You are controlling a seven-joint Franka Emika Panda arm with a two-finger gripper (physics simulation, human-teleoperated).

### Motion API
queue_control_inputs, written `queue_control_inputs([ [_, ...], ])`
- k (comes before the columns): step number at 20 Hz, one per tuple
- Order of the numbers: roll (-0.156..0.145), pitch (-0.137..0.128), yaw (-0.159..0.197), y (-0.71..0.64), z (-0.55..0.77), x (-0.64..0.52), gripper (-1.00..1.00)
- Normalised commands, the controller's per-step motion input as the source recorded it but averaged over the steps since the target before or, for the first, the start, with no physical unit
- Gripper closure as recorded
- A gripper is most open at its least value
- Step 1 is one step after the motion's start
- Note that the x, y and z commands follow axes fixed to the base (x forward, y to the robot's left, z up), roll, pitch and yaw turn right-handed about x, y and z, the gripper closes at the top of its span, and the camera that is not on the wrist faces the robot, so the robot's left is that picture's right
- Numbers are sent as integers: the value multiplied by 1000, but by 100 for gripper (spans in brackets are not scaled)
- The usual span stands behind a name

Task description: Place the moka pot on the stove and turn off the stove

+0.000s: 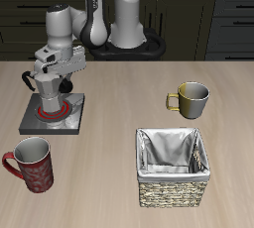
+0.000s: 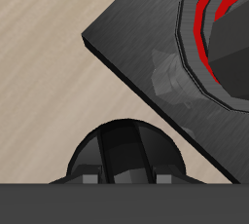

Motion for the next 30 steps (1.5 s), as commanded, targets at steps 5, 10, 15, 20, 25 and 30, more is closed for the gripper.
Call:
queue_control_inputs([
  [5, -23, -7, -82, -55, 26, 9, 100],
  [10, -17, -18, -71, -32, 55, 67, 100],
  [15, -16, -30, -54, -26, 103, 72, 100],
  [20, -16, -12, -83, -32, 97, 25, 100],
  [25, -10, 13, -77, -46, 53, 54, 100],
  [30, -17, 7, -104, -51, 71, 59, 100],
])
